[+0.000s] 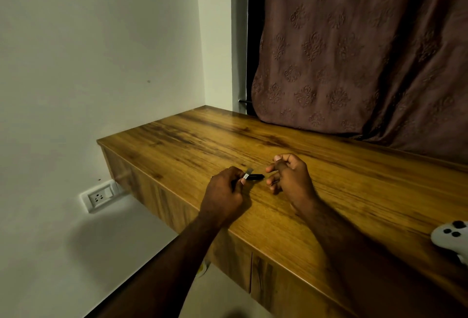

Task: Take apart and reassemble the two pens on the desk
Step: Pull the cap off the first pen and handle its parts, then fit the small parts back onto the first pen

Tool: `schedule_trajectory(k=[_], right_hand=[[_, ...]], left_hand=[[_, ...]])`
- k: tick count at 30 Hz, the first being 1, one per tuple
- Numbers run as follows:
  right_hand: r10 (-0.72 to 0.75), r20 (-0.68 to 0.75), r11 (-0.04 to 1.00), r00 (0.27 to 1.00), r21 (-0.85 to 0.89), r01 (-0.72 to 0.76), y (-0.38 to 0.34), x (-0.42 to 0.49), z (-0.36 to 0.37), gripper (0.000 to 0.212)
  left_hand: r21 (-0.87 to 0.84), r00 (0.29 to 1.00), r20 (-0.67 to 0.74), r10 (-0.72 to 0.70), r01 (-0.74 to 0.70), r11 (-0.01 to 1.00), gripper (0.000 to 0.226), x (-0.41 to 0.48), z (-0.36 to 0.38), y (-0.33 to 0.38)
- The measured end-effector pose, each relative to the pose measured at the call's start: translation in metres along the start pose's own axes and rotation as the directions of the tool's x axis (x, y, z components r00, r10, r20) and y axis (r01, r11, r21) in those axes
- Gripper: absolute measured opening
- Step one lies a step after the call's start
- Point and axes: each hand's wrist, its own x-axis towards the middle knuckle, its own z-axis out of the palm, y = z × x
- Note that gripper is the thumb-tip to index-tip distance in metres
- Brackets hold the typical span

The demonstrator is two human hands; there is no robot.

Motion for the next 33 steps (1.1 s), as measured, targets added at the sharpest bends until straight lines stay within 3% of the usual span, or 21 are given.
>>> schedule_trajectory(k=[6, 23, 28, 33], right_hand=[[-0.002, -0.102, 0.999, 0.995, 0.051, 0.008, 0.000, 0.006, -0.008, 0.016], [0.077, -0.250, 0.997, 0.965, 0.039, -0.069, 0.007, 0.028, -0.051, 0.014], [-0.004, -0.279, 0.993, 0.960, -0.118, -0.030, 0.013, 0.035, -0.050, 0.013], [-0.230, -0.267, 0.902, 0.936, -0.420, 0.101, 0.016, 0.037, -0.048, 0.012]], left_hand=[[0.037, 0.999, -0.050, 0.001, 0.000, 0.999, 0.008, -0.001, -0.001, 0.004], [0.007, 0.999, -0.022, -0.045, 0.045, 0.999, 0.005, 0.001, -0.001, 0.002], [0.013, 0.999, -0.022, -0.046, 0.047, 0.999, 0.006, 0.000, -0.002, 0.002], [0.016, 0.999, -0.027, -0.039, 0.040, 0.999, 0.006, -0.001, -0.003, 0.004]])
